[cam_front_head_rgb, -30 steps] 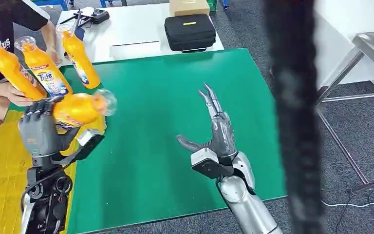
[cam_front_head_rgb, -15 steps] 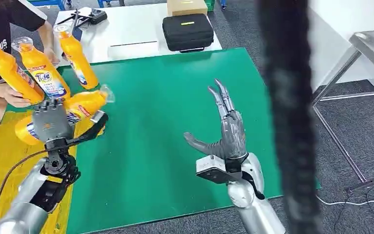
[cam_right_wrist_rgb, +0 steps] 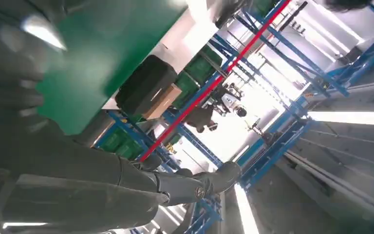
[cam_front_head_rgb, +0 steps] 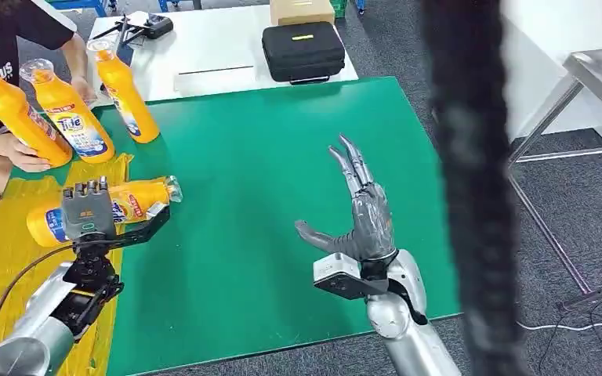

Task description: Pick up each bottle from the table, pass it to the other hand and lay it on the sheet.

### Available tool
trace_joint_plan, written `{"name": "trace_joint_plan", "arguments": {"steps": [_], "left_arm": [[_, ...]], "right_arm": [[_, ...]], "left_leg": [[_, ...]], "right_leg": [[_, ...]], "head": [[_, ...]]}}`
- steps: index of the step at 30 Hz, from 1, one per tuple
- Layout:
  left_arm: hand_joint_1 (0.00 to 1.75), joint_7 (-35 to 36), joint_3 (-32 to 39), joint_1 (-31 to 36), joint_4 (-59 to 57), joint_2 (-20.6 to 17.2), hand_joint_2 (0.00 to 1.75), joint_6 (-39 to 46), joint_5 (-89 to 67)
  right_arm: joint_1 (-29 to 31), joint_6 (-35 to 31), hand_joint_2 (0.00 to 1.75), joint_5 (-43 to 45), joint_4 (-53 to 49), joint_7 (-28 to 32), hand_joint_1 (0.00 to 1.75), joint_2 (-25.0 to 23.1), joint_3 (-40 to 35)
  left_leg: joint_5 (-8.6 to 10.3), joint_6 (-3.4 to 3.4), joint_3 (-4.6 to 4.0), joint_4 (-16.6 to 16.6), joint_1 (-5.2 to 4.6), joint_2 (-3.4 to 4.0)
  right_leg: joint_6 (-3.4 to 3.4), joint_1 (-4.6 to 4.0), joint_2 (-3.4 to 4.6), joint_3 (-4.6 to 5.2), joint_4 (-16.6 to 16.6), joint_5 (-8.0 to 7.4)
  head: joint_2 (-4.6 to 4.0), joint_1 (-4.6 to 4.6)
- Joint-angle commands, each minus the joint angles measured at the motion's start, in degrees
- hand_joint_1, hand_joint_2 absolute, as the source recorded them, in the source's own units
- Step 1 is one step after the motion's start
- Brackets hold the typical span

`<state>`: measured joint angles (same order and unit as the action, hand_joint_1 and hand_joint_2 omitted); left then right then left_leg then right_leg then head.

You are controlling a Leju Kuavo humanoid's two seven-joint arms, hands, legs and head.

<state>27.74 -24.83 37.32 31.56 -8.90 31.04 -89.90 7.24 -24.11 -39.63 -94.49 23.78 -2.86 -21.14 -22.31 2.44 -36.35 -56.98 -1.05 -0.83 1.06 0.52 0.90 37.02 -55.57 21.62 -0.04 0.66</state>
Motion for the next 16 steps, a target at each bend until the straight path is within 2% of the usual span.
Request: {"name": "trace_joint_plan", "arguments": {"steps": [1, 4, 5, 7, 9, 11, 12, 13, 14, 15, 16], "left_arm": [[0.00, 0.1, 6.4, 2.2, -4.2, 2.0, 1.75, 1.1, -0.1], [0.00, -1.1, 10.5, 0.9, -2.0, 2.9, 1.75, 3.7, -0.1], [0.00, -4.7, 14.4, 0.1, -0.2, 4.0, 1.75, 6.0, 2.1], [0.00, -4.3, 15.1, -0.2, 0.6, 3.9, 1.75, 7.0, 0.5], [0.00, -11.5, 21.5, -2.2, 6.7, 6.2, 1.75, 9.0, 4.4], [0.00, -12.6, 22.6, -2.9, 9.2, 6.7, 1.75, 9.0, 4.2], [0.00, -22.8, 26.8, -5.0, 15.1, 9.2, 1.75, 9.0, 12.5], [0.00, -31.7, 28.7, -5.3, 16.0, 10.8, 1.75, 8.3, 22.4], [0.00, -37.5, 29.3, -5.9, 18.9, 12.4, 1.75, 5.9, 29.6], [0.00, -48.0, 29.2, -8.0, 24.1, 13.7, 1.75, -0.3, 42.9], [0.00, -48.0, 28.7, -9.1, 26.0, 13.7, 1.75, -0.6, 43.0]], "right_arm": [[0.9, 0.6, 1.75, -0.3, 2.4, -0.8, 0.00, -0.1, 0.0], [0.5, 0.5, 1.75, -0.3, 2.3, -0.8, 0.00, -0.3, 0.4], [0.2, 0.5, 1.75, -0.1, 2.2, -0.9, 0.00, -0.4, 0.6], [0.1, 0.5, 1.75, 0.0, 2.2, -1.0, 0.00, -0.4, 0.7], [-0.3, -0.1, 1.75, 0.1, 2.1, -0.9, 0.00, -0.3, 1.1], [-0.5, -0.1, 1.75, 0.2, 2.0, -1.0, 0.00, -0.3, 1.2], [-0.7, -0.4, 1.75, 0.4, 1.9, -1.1, 0.00, -0.3, 1.5], [-1.1, -0.7, 1.75, 1.0, 1.6, -1.1, 0.00, -0.3, 1.9], [-1.5, -0.6, 1.75, 2.1, 1.2, -0.8, 0.00, -0.3, 2.2], [-2.1, -0.2, 1.75, 5.1, 0.8, 0.4, 0.00, -0.6, 2.7], [-2.4, -0.3, 1.75, 5.5, 0.8, 0.7, 0.00, -0.5, 3.0]], "left_leg": [[-0.13, -0.15, 0.23, 0.0, 0.08, 0.01], [-0.22, -0.20, 0.38, -0.1, 0.11, 0.01], [-0.11, -0.14, 0.22, 0.0, 0.07, -0.01], [-0.19, -0.18, 0.32, 0.0, 0.10, -0.03], [-0.07, -0.11, 0.14, 0.0, 0.03, -0.05], [-0.11, -0.14, 0.20, 0.0, 0.05, -0.05], [-0.06, -0.10, 0.11, 0.0, 0.03, -0.04], [-0.15, -0.16, 0.26, 0.0, 0.08, -0.15], [-0.07, -0.11, 0.12, 0.0, 0.05, -0.17], [-0.20, -0.19, 0.29, -0.1, 0.10, -0.15], [-0.11, -0.12, 0.15, 0.0, 0.06, -0.16]], "right_leg": [[-0.02, -0.08, -0.08, -0.28, 0.0, 0.11], [-0.03, -0.12, -0.11, -0.45, 0.0, 0.20], [-0.02, -0.08, -0.09, -0.28, 0.1, 0.10], [-0.02, -0.10, -0.12, -0.40, 0.0, 0.18], [-0.01, -0.03, -0.09, -0.19, 0.0, 0.07], [-0.01, -0.06, -0.11, -0.26, 0.0, 0.11], [-0.01, -0.03, -0.07, -0.15, 0.0, 0.05], [-0.01, -0.08, -0.24, -0.37, 0.0, 0.17], [0.00, -0.05, -0.22, -0.21, 0.0, 0.10], [-0.01, -0.10, -0.25, -0.40, 0.0, 0.21], [0.00, -0.06, -0.22, -0.25, 0.0, 0.13]], "head": [[0.00, 0.00], [0.00, 0.00], [0.00, -0.02], [0.00, 0.00], [0.00, 0.00], [0.00, 0.00], [0.00, 0.00], [0.00, 0.00], [0.00, -0.02], [0.00, 0.02], [0.00, 0.02]]}}
